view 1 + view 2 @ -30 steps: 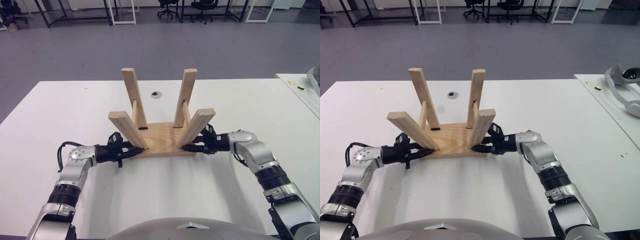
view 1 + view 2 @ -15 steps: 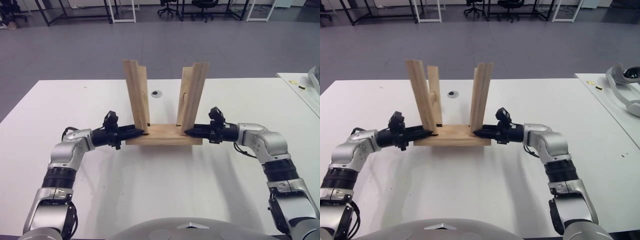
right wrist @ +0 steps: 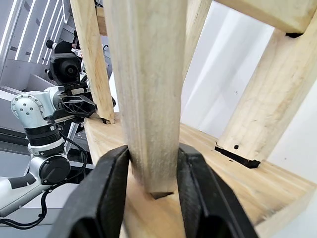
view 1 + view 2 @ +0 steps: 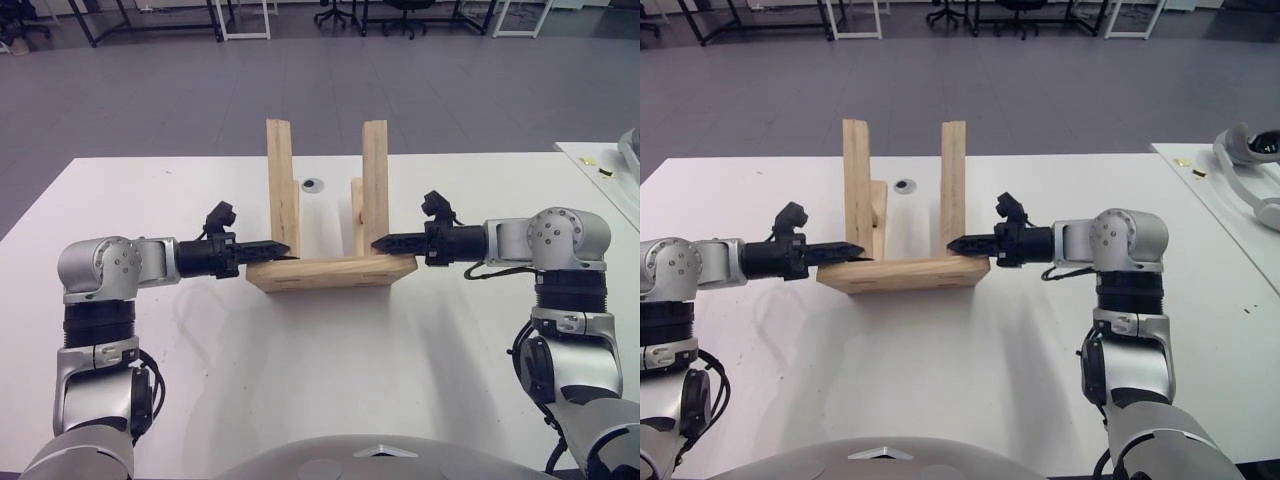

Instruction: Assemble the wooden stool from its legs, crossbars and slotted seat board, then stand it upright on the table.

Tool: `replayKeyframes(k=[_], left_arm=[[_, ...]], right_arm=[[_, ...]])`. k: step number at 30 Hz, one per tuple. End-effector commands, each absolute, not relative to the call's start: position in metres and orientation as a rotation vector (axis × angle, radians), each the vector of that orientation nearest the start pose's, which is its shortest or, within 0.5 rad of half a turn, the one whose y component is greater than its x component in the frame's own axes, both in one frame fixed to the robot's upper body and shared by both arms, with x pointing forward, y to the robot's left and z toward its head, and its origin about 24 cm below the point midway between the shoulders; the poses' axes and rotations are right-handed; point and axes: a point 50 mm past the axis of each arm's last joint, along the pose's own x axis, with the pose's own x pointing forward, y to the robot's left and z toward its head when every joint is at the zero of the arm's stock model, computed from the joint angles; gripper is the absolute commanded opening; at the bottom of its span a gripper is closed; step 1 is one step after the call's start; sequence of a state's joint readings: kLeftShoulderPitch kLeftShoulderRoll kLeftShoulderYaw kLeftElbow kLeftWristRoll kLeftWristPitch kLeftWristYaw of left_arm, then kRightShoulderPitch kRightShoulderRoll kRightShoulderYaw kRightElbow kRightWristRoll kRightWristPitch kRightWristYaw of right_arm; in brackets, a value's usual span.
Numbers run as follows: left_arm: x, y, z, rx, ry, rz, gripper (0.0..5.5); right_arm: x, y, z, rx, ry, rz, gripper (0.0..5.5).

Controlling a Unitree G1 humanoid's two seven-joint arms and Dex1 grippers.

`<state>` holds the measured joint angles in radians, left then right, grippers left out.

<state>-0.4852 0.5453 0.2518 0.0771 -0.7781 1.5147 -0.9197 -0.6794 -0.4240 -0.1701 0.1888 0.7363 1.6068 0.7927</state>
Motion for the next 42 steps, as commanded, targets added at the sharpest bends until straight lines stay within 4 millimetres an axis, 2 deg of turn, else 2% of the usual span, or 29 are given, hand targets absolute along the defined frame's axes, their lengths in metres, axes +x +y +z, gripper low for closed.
replayKeyframes(k=[1, 3, 5, 10, 16, 18, 21, 23, 26, 29, 31, 35, 37, 40, 42], left_arm=[[0.272, 0.155, 0.13, -0.867, 0.877, -1.264, 1.27], [0.278, 0.153, 0.129, -0.887, 0.886, -1.232, 1.27], [0.279, 0.15, 0.132, -0.878, 0.895, -1.241, 1.9], [0.282, 0.147, 0.138, -0.851, 0.913, -1.238, 2.67], [0.288, 0.166, 0.142, -0.757, 0.866, -1.14, 3.48], [0.285, 0.175, 0.137, -0.695, 0.881, -1.114, 3.48], [0.268, 0.192, 0.112, -0.603, 0.975, -1.063, 3.48], [0.265, 0.205, 0.105, -0.583, 0.975, -1.034, 3.48], [0.27, 0.225, 0.108, -0.534, 0.898, -1.012, 3.48], [0.279, 0.239, 0.125, -0.544, 0.763, -1.02, 3.48], [0.275, 0.244, 0.135, -0.551, 0.724, -1.066, 3.48], [0.264, 0.247, 0.135, -0.529, 0.715, -1.111, 3.48], [0.264, 0.254, 0.143, -0.529, 0.643, -1.108, 3.48], [0.259, 0.271, 0.158, -0.48, 0.521, -1.098, 3.48], [0.254, 0.282, 0.153, -0.237, 0.482, -1.073, 3.48]], right_arm=[[0.308, -0.134, 0.127, 0.563, 1.03, 0.935, 1.36], [0.309, -0.135, 0.126, 0.553, 1.053, 0.918, 1.36], [0.308, -0.134, 0.127, 0.548, 1.064, 0.938, 2.03], [0.313, -0.136, 0.134, 0.552, 1.048, 0.922, 2.85], [0.316, -0.148, 0.141, 0.581, 1.032, 0.916, 3.86], [0.315, -0.148, 0.141, 0.575, 1.036, 0.913, 3.9], [0.314, -0.15, 0.14, 0.566, 1.038, 0.913, 3.9], [0.313, -0.151, 0.14, 0.564, 1.038, 0.915, 3.9], [0.311, -0.156, 0.141, 0.587, 1.027, 0.944, 3.9], [0.31, -0.16, 0.144, 0.632, 0.999, 0.971, 3.9], [0.309, -0.165, 0.146, 0.66, 0.975, 0.983, 3.9], [0.307, -0.171, 0.155, 0.676, 0.927, 1.029, 3.9], [0.304, -0.173, 0.161, 0.679, 0.889, 1.08, 3.9], [0.299, -0.183, 0.159, 0.509, 0.804, 1.092, 3.9], [0.295, -0.202, 0.146, 0.238, 0.69, 1.09, 3.9]])
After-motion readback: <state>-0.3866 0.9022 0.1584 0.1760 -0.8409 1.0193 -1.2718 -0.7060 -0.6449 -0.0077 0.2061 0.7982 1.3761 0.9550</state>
